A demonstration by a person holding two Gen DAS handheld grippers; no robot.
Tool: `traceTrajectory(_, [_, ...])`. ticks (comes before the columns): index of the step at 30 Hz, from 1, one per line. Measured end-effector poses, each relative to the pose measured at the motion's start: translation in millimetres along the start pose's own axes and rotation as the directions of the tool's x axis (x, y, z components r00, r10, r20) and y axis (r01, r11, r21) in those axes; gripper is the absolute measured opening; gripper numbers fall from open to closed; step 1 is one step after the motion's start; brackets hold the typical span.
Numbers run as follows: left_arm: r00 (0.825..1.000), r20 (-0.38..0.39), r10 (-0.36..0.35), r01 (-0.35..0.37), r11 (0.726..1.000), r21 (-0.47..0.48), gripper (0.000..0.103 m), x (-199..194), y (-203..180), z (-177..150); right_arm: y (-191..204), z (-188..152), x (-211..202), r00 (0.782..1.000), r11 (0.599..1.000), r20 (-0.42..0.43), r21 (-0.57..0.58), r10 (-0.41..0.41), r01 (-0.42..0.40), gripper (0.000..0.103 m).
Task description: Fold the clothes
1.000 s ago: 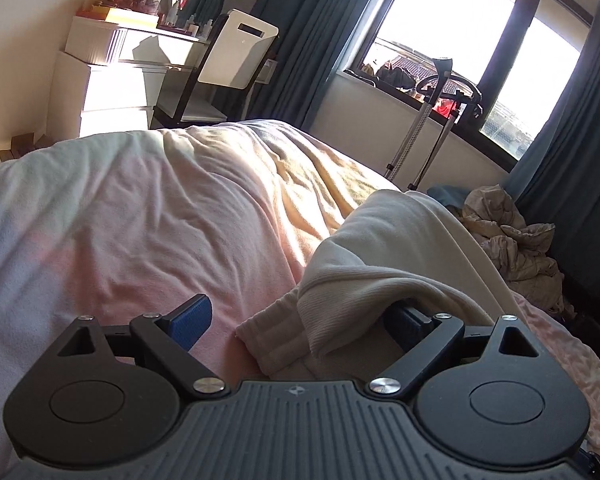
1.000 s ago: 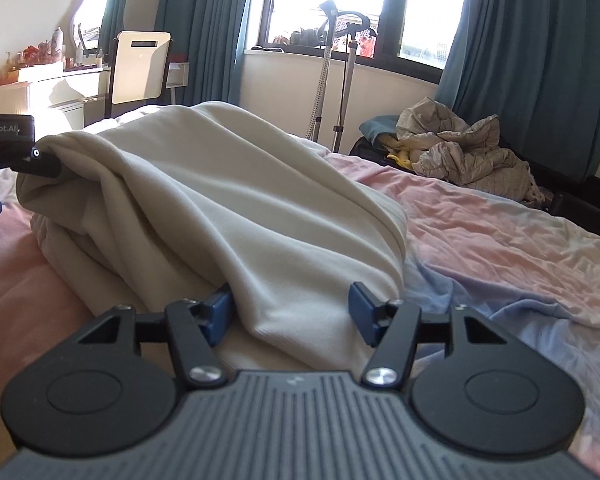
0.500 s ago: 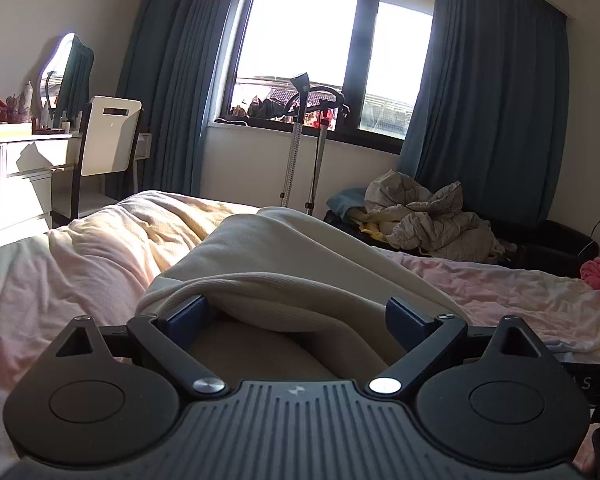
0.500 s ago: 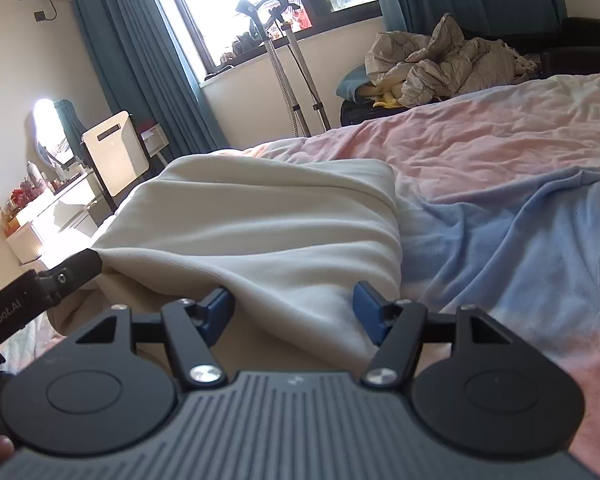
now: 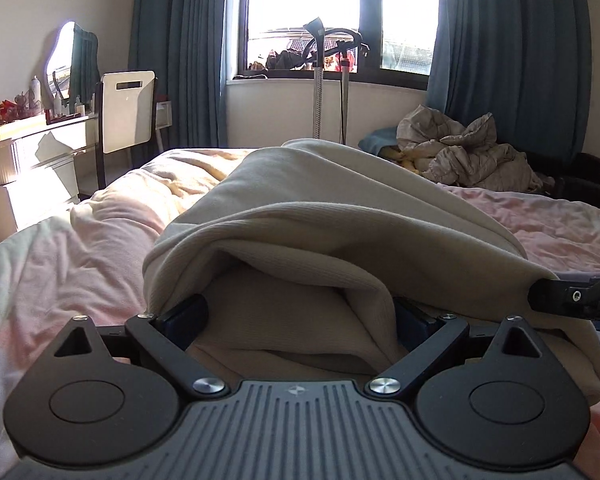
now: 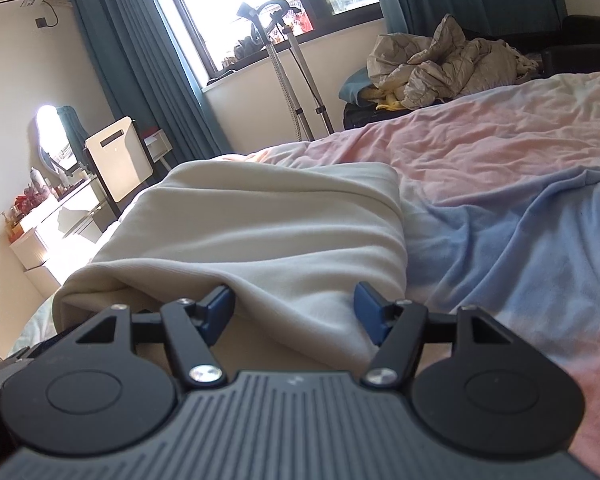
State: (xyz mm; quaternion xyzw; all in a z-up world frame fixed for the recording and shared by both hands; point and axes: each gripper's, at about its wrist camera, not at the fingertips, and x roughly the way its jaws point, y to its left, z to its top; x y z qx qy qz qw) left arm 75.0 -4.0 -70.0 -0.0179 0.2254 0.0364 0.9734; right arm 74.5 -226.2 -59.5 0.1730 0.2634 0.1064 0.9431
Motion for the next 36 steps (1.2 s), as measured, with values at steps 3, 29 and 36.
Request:
traceTrajectory(3, [1.0,0.003,-0.002,0.002,1.0,-0.017,0.097,-1,2,1,3,-2,0,1.0,0.999,0.01,-0.041,0.0,0.0,0.067])
traceTrajectory(29, [0.996,-0.077,-0.038,0.024,0.986,-0.165,0.099,6,21,-1,47,-20,23,0.996,0.893,0.063,-0.449,0.057,-0.023,0.04])
traceTrajectory(36, [1.0,0.009,-0.026,0.027,0.996,-0.087,0.099,-31,11,1,51,-16,14,0.997,0.891,0.07,-0.454,0.043,-0.007,0.011])
